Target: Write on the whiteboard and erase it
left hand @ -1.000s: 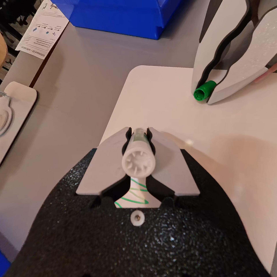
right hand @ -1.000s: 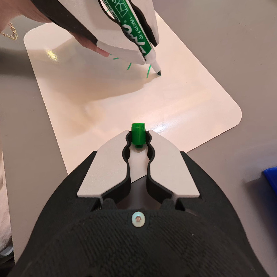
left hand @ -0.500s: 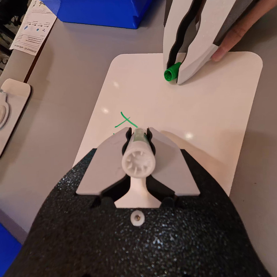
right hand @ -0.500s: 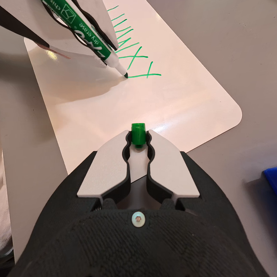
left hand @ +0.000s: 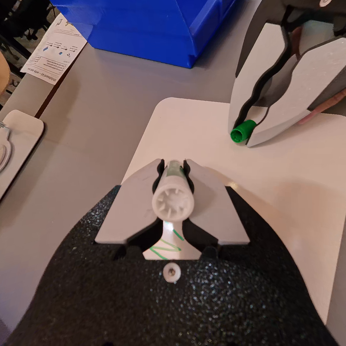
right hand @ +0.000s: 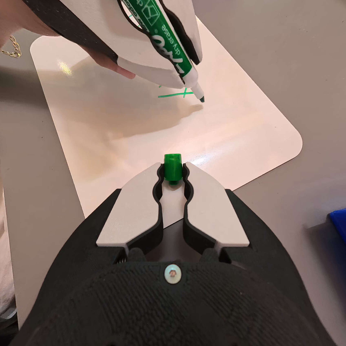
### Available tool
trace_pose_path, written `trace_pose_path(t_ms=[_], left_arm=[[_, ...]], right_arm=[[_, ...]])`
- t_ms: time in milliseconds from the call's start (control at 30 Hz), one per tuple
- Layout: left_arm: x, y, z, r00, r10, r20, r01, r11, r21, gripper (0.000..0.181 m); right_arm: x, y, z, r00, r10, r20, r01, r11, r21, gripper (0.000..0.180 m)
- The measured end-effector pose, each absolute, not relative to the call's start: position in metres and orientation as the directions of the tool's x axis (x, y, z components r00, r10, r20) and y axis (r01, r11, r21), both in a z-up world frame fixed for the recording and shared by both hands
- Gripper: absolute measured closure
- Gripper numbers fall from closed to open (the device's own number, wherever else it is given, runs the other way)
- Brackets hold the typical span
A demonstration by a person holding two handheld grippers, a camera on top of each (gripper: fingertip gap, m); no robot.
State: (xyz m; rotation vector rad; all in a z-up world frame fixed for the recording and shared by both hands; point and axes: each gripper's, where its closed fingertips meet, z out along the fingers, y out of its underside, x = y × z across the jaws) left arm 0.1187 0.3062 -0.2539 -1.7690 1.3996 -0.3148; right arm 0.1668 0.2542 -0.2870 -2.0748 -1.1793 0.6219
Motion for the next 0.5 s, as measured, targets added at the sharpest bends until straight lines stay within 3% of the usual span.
trace_pose_path(t_ms=[500], left_arm=[[0.1219, 0.3082, -0.261, 0.324, -0.883, -0.338, -0.722, 0.0, -0.692, 0.162]], right_arm=[[0.167, 0.2543, -0.2868, 0.479, 0.874, -0.078, 0.559, -0.373, -0.741, 0.16]])
